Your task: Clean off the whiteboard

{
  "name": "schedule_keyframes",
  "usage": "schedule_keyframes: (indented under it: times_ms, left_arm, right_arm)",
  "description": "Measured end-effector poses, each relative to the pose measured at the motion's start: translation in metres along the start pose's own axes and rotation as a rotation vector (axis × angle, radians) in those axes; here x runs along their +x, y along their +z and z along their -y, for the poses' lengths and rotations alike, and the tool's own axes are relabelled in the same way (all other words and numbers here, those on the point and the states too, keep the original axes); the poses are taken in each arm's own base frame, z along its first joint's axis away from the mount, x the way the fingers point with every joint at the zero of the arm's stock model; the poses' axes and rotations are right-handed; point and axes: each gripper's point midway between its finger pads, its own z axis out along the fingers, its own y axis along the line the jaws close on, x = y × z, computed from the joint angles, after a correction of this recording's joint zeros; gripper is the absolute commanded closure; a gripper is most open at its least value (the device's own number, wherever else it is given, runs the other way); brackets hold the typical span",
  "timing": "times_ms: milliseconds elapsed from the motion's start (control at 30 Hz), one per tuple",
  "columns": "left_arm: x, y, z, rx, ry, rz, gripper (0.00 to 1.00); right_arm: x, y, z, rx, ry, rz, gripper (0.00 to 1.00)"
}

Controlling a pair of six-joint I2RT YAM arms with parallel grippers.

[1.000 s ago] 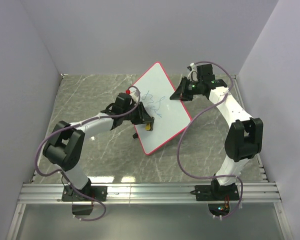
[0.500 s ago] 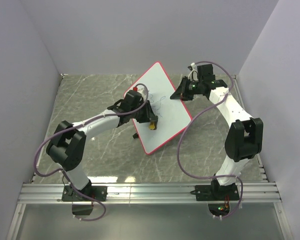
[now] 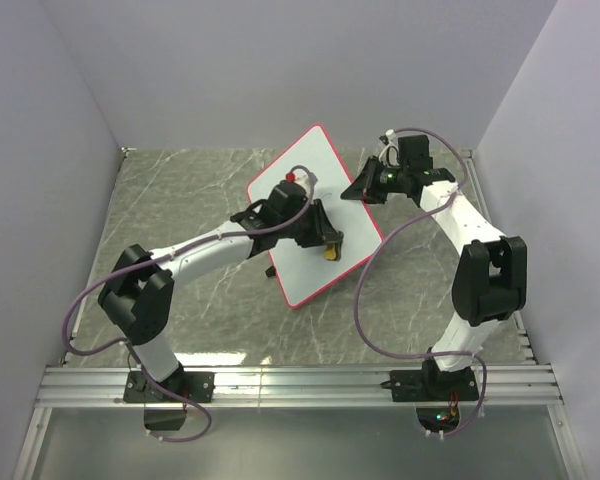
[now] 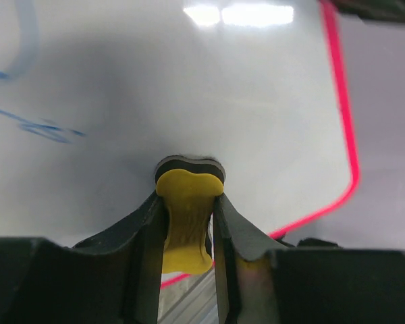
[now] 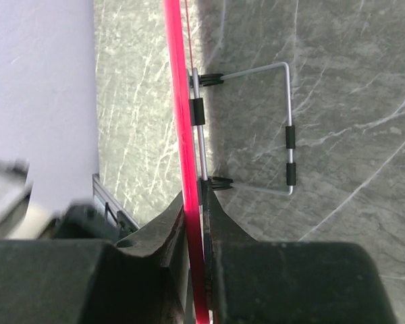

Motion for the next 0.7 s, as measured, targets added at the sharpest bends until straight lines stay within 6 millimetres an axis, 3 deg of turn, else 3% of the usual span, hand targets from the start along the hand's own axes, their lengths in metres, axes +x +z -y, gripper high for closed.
schedule_keyframes:
  times_ms: [100,233,333,433,700]
  left_arm:
    - [-0.02,-0.003,-0.033,-0.068,-0.06,0.041,1.0]
    - [-0.048,-0.008,-0.102,-0.2,-0.158,0.089,1.0]
    - [-0.06,-0.009,-0.14,-0.271,-0.215,0.103,1.0]
    - [-0.063,-0.009,-0.149,-0.288,-0.23,0.091,1.0]
    - [-0.064,-0.007,-0.139,-0.296,-0.17,0.051,1.0]
  right_arm:
    - [0.002,-0.002,-0.001,-0.007,0.004,0.01,1.0]
    - [0.011,-0.005,-0.001,-0.002,0.027,0.016,1.0]
    - [0.012,-0.005,-0.001,0.004,0.033,0.021,1.0]
    - [0.012,-0.005,0.0,0.011,0.032,0.019,1.0]
    - [0.011,-0.006,-0.001,0.026,0.028,-0.001,1.0]
